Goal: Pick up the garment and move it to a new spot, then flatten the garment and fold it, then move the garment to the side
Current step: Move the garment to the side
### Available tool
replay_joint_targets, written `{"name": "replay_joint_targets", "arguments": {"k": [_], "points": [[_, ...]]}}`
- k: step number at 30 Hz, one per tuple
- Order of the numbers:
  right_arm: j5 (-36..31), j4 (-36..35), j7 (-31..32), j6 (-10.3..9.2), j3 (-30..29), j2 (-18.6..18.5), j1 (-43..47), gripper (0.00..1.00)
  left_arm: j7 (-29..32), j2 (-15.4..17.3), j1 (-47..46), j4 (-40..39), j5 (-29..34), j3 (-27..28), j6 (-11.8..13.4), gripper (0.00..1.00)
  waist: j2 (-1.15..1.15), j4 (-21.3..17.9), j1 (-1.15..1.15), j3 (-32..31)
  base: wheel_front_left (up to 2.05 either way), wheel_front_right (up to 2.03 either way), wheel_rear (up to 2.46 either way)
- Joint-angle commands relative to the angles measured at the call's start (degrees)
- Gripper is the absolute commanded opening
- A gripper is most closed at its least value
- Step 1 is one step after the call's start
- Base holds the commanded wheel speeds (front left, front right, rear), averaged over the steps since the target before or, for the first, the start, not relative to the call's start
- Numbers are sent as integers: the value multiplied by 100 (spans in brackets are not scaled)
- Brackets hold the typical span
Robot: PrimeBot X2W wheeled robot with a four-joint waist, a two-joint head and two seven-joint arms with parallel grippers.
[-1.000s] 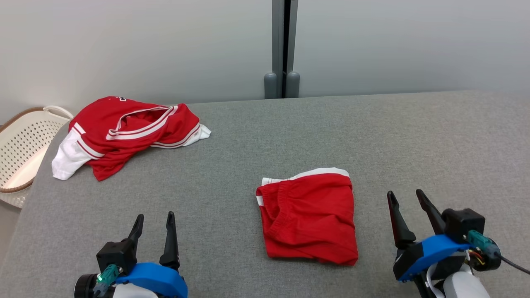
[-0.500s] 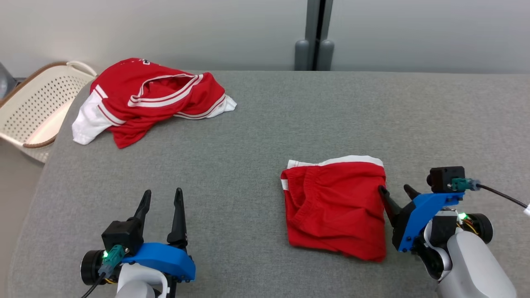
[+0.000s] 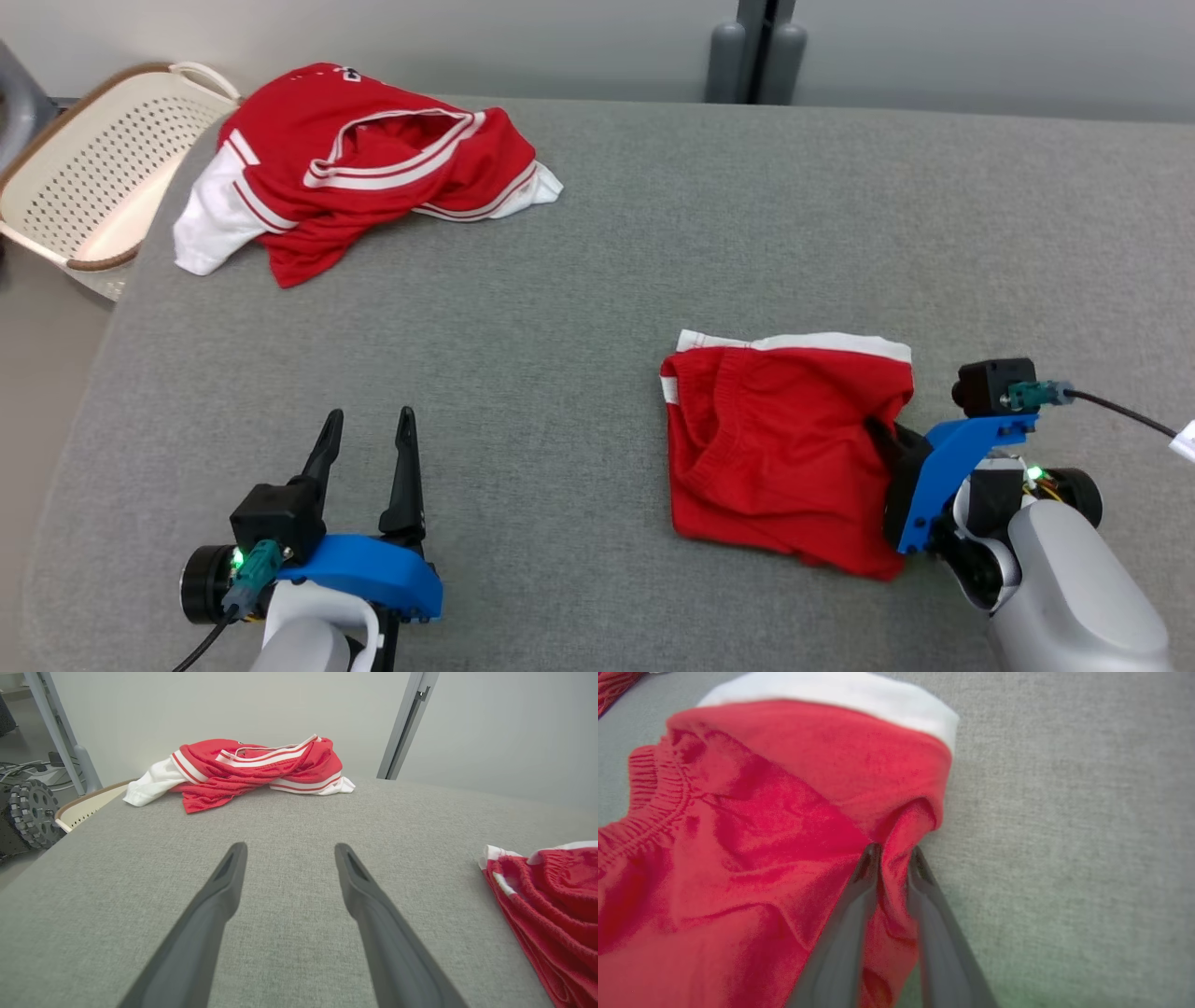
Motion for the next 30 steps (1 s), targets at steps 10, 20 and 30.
{"name": "replay_joint_targets", "arguments": {"k": [10, 20, 30], "points": [[-180, -196, -548, 1, -40, -474, -779, 0, 65, 219, -507, -515, 248, -27, 83, 100, -1, -1174, 0, 680, 0, 0, 0], [-154, 143, -1084, 1, -251, -346, -1262, 0, 536, 543, -814, -1001, 493, -182, 95, 100, -1, -2513, 0, 1155, 0, 0, 0], [-148, 586, -1491, 1, -322, -320, -1586, 0, 809, 707, -892, -1301, 573, -262, 151, 100, -1, -2667, 0, 1305, 0, 0, 0]]}}
